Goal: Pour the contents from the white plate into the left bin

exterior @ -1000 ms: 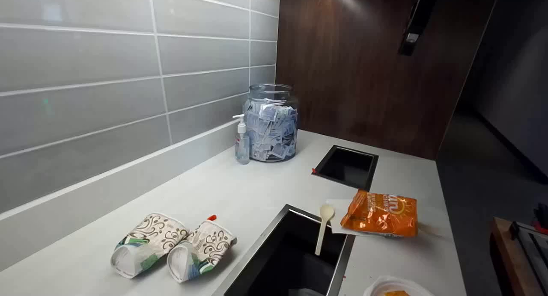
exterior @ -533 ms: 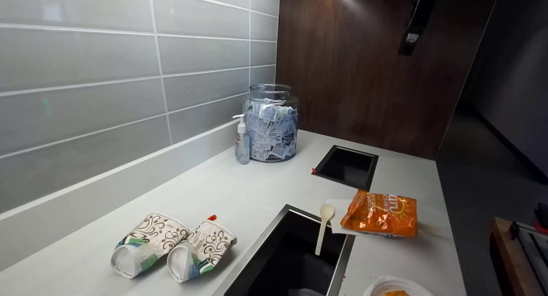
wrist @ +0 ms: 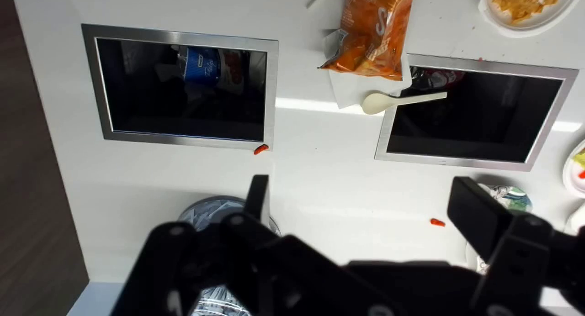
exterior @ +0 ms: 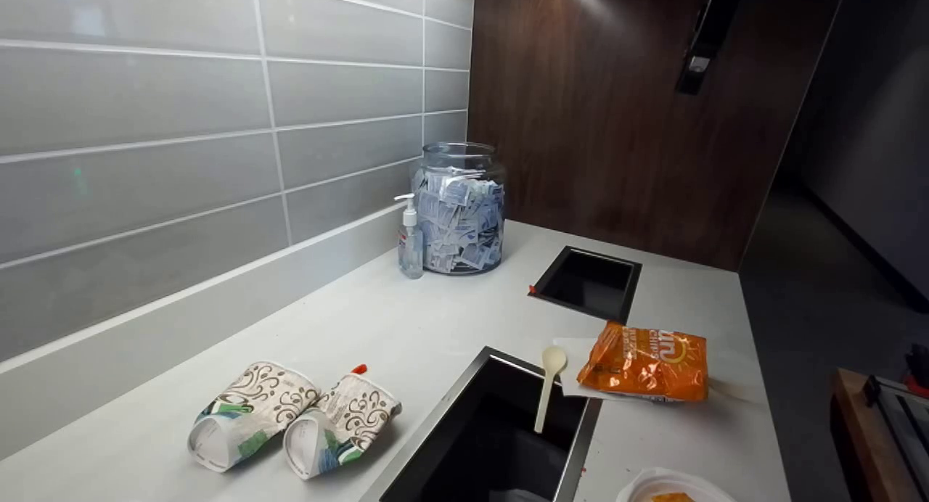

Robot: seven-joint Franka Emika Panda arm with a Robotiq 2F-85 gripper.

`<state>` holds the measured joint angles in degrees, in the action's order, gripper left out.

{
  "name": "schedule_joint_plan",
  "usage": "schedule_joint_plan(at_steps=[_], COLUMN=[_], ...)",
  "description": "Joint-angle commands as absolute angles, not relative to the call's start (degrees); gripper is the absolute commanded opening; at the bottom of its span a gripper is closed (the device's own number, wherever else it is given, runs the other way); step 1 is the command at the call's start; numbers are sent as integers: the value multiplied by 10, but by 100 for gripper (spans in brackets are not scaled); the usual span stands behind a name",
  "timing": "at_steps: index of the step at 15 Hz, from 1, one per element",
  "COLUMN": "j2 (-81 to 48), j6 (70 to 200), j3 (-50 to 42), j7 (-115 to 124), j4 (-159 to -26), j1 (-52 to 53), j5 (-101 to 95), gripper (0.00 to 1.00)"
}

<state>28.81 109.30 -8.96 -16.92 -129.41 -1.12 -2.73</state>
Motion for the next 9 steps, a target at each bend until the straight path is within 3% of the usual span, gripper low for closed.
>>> schedule_joint_plan(at_steps=[1,9], j2=[285,285], j6=[1084,1002], j3=[-86,-33], j7=[-179,-187], j4=[-1303,-1380], j1=[-5,54], j5=[-13,57], gripper=[100,100])
